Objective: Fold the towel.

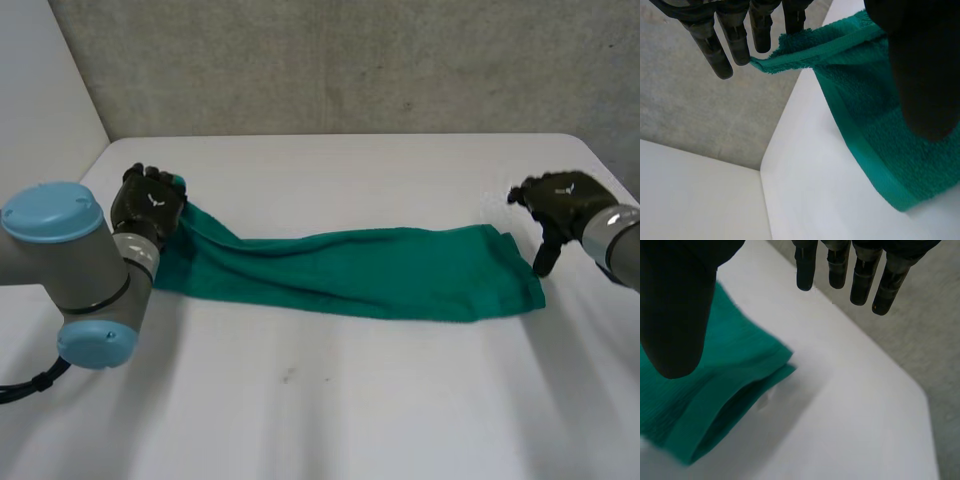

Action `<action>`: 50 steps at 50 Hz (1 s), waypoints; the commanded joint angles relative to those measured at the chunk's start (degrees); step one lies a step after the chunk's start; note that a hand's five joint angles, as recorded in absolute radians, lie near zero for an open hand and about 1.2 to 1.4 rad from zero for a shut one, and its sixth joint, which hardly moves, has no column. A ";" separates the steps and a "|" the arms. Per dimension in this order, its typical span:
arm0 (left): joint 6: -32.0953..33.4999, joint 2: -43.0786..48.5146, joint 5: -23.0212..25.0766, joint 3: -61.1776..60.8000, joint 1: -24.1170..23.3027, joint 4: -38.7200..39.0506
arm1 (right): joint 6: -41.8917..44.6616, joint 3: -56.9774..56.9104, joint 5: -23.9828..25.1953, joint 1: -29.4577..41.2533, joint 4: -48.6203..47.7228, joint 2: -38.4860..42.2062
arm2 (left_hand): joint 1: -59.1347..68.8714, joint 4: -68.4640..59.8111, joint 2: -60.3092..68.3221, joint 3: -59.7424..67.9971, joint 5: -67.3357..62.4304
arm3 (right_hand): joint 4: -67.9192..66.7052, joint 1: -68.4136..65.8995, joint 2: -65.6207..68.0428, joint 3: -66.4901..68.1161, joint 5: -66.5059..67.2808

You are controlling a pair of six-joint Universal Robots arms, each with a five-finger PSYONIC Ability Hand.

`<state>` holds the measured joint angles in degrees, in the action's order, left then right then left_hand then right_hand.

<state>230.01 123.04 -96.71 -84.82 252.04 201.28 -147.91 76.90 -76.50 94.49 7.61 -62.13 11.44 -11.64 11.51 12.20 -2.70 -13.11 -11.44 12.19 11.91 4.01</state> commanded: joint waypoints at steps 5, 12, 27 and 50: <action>0.00 6.33 0.56 6.06 5.83 -0.10 | -0.18 5.98 3.38 -1.68 -2.51 1.13 | 54.81 -54.60 54.73 54.04 -53.54 | 3.11 1.44 -2.19 -1.91 -4.01; -0.61 6.86 0.47 6.95 6.44 -0.80 | 0.08 8.79 3.73 -1.59 -6.99 1.83 | -0.88 1.08 -0.96 -1.65 2.14 | 3.11 1.44 -2.19 -1.91 -4.01; -9.39 1.94 0.47 6.51 8.82 -5.55 | 1.05 10.47 6.10 -1.86 -11.65 5.17 | 0.79 -0.59 0.72 0.03 0.47 | -9.74 -11.41 10.66 10.94 8.84; -17.22 -0.35 7.50 5.01 7.41 -9.59 | 1.22 12.75 2.85 -8.19 -13.41 0.16 | 2.31 -2.11 2.23 1.54 -1.05 | -66.89 -68.56 67.81 68.09 65.99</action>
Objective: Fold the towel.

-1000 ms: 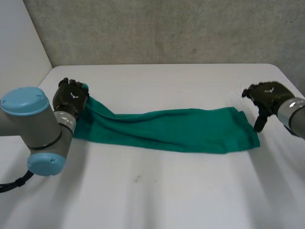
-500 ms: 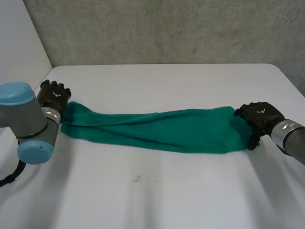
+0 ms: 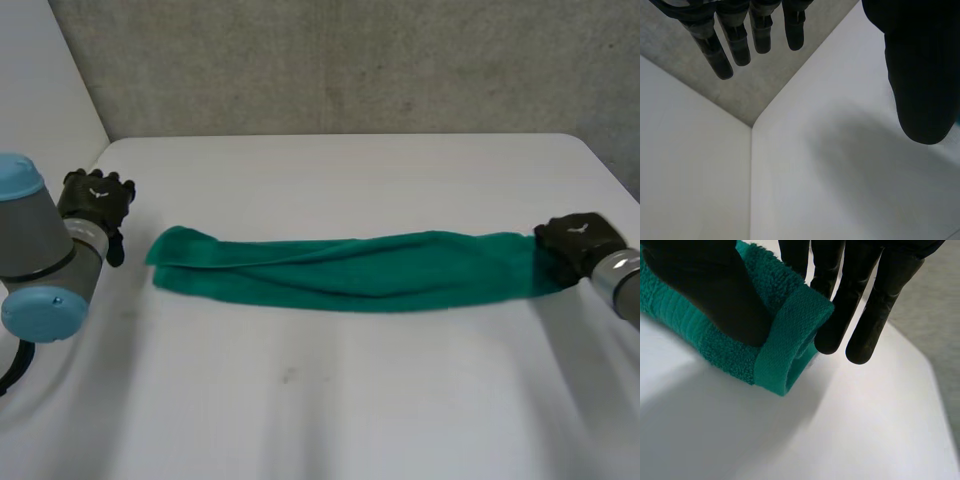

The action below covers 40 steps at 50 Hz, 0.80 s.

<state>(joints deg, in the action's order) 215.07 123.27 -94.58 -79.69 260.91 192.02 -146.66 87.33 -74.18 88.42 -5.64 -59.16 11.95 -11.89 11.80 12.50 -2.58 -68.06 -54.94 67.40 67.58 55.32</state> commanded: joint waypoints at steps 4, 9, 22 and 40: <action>-5.27 0.12 9.32 0.77 -2.69 -1.38 | -0.03 2.23 0.62 -1.68 -0.51 -2.80 | 2.64 -2.69 2.79 2.09 -2.01 | -11.94 -25.06 12.60 12.42 14.68; -5.54 2.49 10.82 1.91 -3.30 -2.18 | 1.11 1.61 0.62 -2.03 -0.60 -2.54 | 2.80 -2.86 2.95 2.25 -2.18 | -11.94 -25.06 12.60 12.42 14.68; -5.53 11.37 13.10 8.67 -4.36 -2.35 | 5.51 2.32 0.27 -1.85 -0.60 -2.10 | 14.39 -14.45 14.54 13.84 -13.77 | -11.94 -25.06 12.60 12.42 14.68; -9.75 16.12 13.28 22.21 -4.62 -1.56 | 5.51 2.67 0.01 -1.68 -0.60 -1.92 | 67.23 -67.29 67.38 66.68 -66.60 | -11.94 -25.06 12.60 12.42 14.68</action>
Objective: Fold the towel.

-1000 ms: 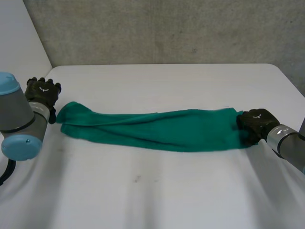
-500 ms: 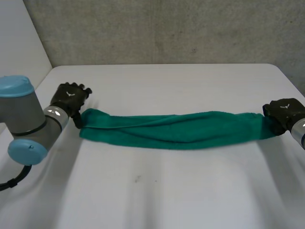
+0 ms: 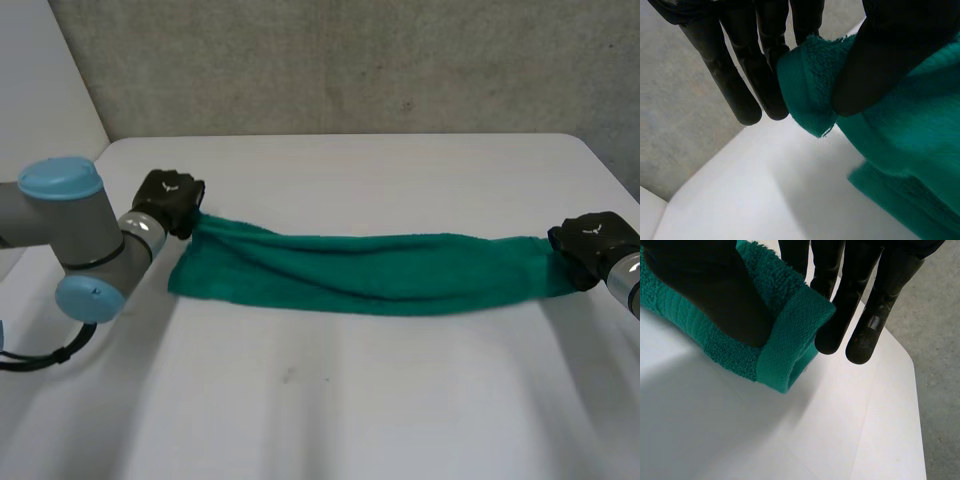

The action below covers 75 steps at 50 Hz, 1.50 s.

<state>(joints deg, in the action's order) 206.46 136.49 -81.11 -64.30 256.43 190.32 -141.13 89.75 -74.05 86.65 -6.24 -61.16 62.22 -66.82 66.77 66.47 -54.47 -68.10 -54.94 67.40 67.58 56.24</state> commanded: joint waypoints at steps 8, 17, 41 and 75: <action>-1.24 8.61 -0.63 13.93 -0.14 0.23 | -0.03 0.16 -0.04 0.10 0.00 -0.01 | 16.96 -12.36 12.41 12.71 -14.71 | -11.90 -25.06 12.60 12.42 13.76; -0.97 11.70 -0.71 14.30 -0.75 0.32 | -0.03 0.34 -0.13 0.10 0.00 -0.01 | -39.65 44.25 -44.20 -43.90 41.90 | -11.90 -25.06 12.60 12.42 13.76; -0.18 -14.32 -3.88 -18.40 -1.37 0.32 | -0.03 0.77 0.05 0.27 0.00 -0.10 | -28.29 32.89 -32.83 -32.54 30.53 | -11.90 -25.06 12.60 12.42 13.76; 5.88 -16.49 -4.06 -23.65 -0.40 -7.41 | -0.03 0.42 -0.21 0.19 0.00 0.16 | 17.78 -13.18 13.23 13.53 -15.53 | -11.90 -25.06 12.60 12.42 13.76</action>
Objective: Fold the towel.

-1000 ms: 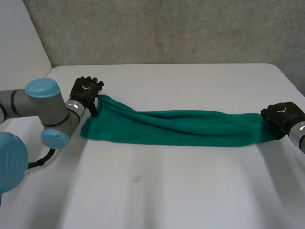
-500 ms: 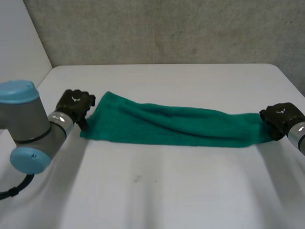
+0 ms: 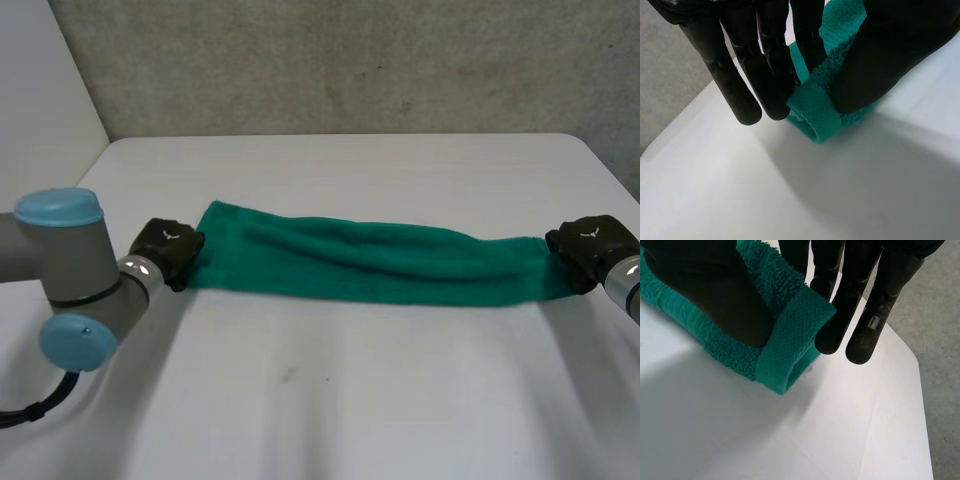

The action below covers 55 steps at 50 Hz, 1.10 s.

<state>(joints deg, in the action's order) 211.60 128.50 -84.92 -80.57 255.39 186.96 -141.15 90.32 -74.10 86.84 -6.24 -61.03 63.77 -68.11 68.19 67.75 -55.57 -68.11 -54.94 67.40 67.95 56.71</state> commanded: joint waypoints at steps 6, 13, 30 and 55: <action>0.65 -15.81 0.02 -16.62 -0.33 -3.44 | -0.01 -0.06 -0.25 0.09 0.09 0.04 | 16.23 -11.89 11.81 12.25 -14.43 | -11.89 -25.06 12.60 12.05 13.29; 0.74 -19.86 -0.07 -23.57 -2.87 -2.48 | -0.01 0.20 0.01 0.17 0.53 -0.14 | 16.23 -11.89 11.81 12.25 -14.43 | -11.89 -25.06 12.60 12.05 13.29; 2.49 -21.44 -2.71 -26.65 -2.09 -3.27 | 2.45 -2.52 -1.04 -0.44 8.44 -0.58 | -2.77 7.10 -7.18 -6.74 4.57 | -11.89 -25.06 12.60 12.05 13.29; 5.13 -26.54 -2.09 -28.59 -0.42 -2.83 | 3.24 -3.93 -0.95 -0.79 13.69 -1.90 | 6.83 -2.50 2.42 2.86 -5.03 | -11.89 -25.06 12.60 12.05 13.29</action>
<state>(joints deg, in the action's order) 216.96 103.54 -87.40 -108.58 255.19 184.29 -138.82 86.30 -75.16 86.12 3.35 -62.33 58.02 -61.25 61.06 60.83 -49.86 -68.11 -54.94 67.40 67.95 56.79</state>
